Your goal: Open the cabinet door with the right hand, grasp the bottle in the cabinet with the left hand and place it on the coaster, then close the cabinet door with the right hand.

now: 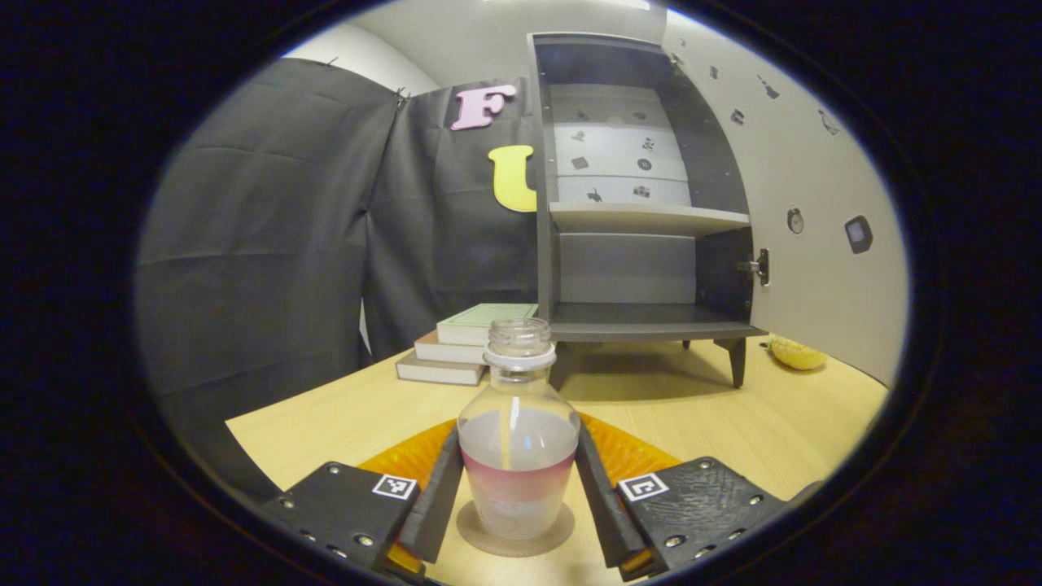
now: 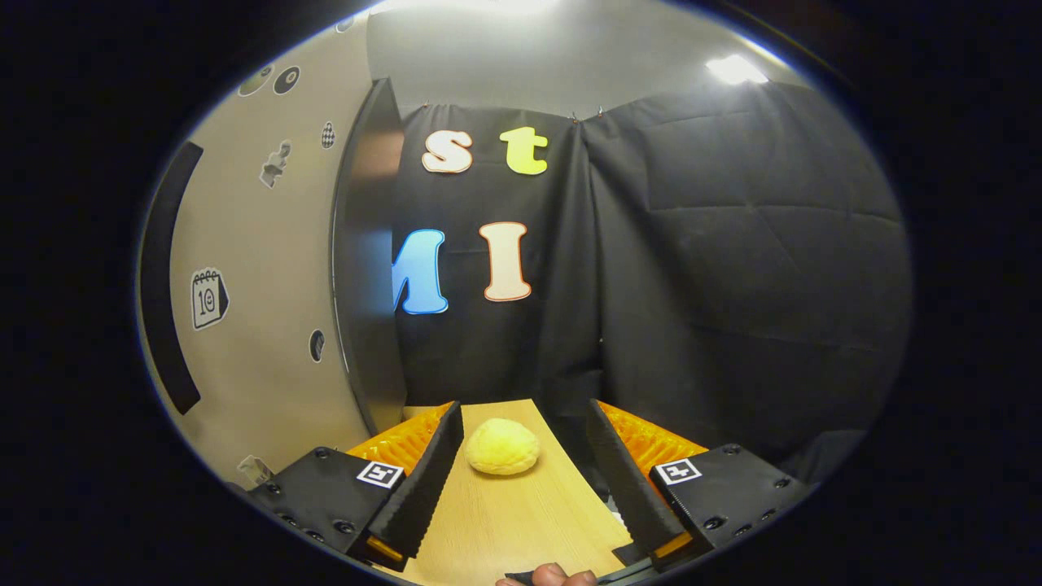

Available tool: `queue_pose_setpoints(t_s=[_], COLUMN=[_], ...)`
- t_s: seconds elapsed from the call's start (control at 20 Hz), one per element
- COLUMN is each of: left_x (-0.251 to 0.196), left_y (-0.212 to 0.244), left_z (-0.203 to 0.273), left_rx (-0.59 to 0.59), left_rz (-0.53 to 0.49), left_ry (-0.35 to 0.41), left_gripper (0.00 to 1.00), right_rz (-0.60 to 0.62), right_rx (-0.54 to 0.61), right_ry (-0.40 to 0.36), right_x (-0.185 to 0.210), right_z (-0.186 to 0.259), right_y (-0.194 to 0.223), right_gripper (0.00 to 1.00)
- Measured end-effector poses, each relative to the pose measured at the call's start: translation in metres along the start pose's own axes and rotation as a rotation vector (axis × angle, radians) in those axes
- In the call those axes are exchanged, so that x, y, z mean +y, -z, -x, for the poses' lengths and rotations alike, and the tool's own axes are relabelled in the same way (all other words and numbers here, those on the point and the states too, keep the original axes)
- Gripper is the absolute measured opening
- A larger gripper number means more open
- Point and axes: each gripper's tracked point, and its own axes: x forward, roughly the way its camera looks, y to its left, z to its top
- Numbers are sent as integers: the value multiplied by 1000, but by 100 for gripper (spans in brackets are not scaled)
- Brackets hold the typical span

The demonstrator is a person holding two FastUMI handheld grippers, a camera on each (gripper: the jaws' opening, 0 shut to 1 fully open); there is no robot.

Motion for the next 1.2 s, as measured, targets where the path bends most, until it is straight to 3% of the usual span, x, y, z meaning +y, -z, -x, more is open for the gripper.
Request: queue_pose_setpoints(t_s=[0.25, 0.35, 0.4, 0.55, 1.15, 1.2], left_x=[6, 6, 7, 1, 13, 14], left_y=[-2, -5, -9, -26, -165, -174], left_z=[1, 2, 4, 5, 28, 33], left_rx=[17, 25, 17, -6, -159, -167], left_rz=[46, 66, 72, 79, 30, 22], left_ry=[-7, -9, -12, 10, 0, -6], left_gripper=[72, 75, 84, 82, 82, 83], right_rz=[28, 34, 36, 34, -67, -74], right_rx=[3, 6, 7, -4, -8, -15], right_ry=[-21, -27, -28, -32, -30, -26], right_x=[3, 4, 3, 0, -18, -21], right_z=[9, 12, 13, 18, 22, 22], right_y=[0, 1, 0, -4, -9, -9], right_gripper=[96, 97, 97, 97, 97, 91])
